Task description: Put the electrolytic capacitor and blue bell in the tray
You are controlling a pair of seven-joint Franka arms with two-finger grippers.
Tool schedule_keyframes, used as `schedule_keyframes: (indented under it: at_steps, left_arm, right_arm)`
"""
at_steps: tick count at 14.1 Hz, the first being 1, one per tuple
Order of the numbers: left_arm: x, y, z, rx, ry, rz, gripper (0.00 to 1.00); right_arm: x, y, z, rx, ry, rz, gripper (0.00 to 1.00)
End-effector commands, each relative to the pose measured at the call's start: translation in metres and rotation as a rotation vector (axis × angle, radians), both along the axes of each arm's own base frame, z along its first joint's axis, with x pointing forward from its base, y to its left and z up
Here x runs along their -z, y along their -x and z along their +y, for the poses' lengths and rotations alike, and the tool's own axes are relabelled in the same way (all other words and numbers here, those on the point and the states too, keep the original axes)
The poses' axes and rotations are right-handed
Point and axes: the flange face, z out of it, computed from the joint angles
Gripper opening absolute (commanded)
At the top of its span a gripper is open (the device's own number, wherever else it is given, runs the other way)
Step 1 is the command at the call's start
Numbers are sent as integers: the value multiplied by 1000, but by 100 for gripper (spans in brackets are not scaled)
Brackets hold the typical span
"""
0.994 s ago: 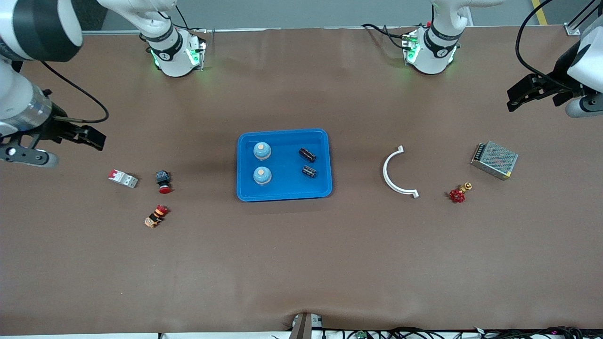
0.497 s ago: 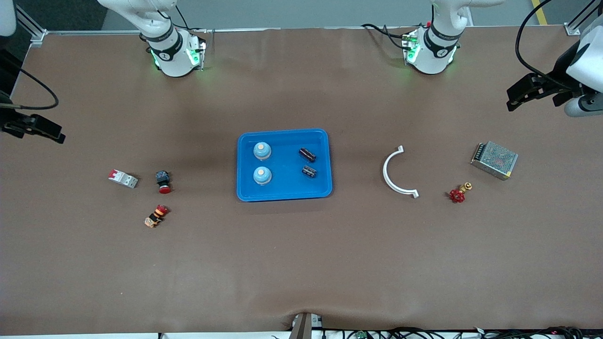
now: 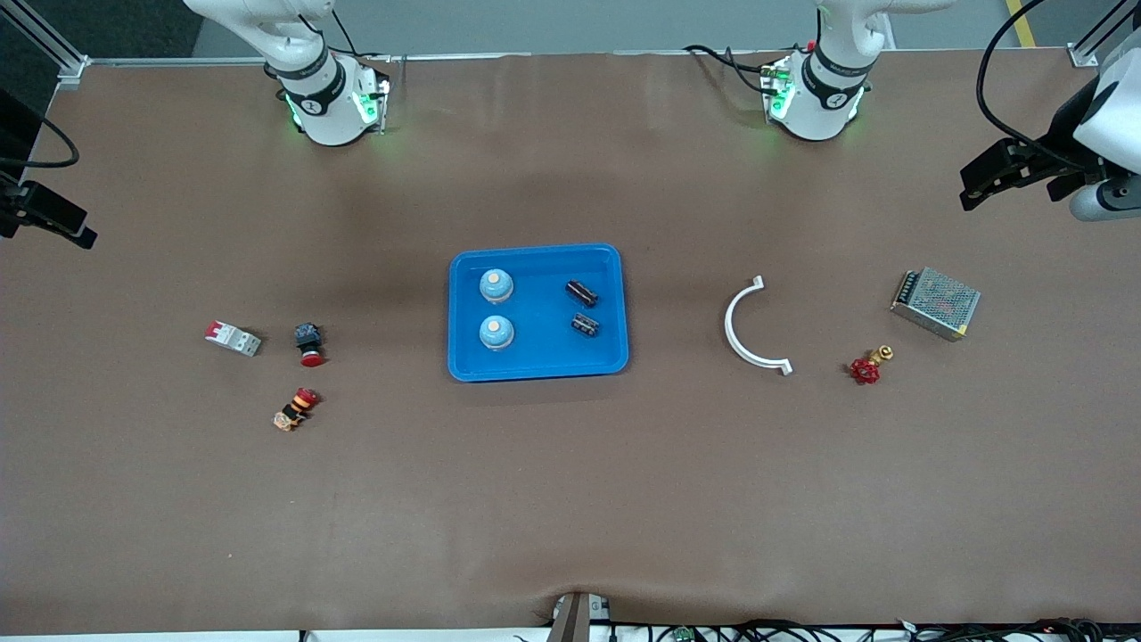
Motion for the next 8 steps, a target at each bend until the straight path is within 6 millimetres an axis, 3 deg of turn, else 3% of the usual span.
schedule_keyframes:
  at_steps: [1, 3, 8]
  left_arm:
    - [-7, 8, 6, 10, 8, 1, 100]
    - [-6, 7, 7, 8, 9, 3, 100]
    - [-7, 5, 7, 7, 10, 0, 100]
  right_arm:
    - [-30, 1, 9, 5, 2, -58, 100]
    - [-50, 1, 11, 3, 3, -78, 100]
    - [-48, -15, 19, -8, 8, -40, 100]
